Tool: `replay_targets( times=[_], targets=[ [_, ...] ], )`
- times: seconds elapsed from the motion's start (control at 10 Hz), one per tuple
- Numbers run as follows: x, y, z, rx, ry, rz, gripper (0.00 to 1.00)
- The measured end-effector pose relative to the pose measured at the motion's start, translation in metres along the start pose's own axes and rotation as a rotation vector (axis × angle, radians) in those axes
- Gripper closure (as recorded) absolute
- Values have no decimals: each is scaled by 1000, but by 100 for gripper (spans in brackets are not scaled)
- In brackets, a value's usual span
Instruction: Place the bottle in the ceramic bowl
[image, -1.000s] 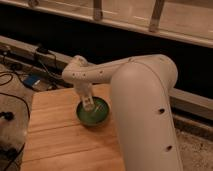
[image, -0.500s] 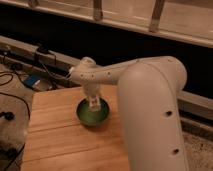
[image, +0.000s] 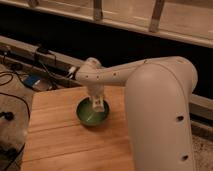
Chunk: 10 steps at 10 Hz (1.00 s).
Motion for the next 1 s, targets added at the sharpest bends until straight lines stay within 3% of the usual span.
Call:
replay_targets(
  times=[0.6, 1.0],
  targets=[
    [0, 2, 0, 2, 1, -4, 24],
    [0, 1, 0, 3, 1, -3, 20]
  ],
)
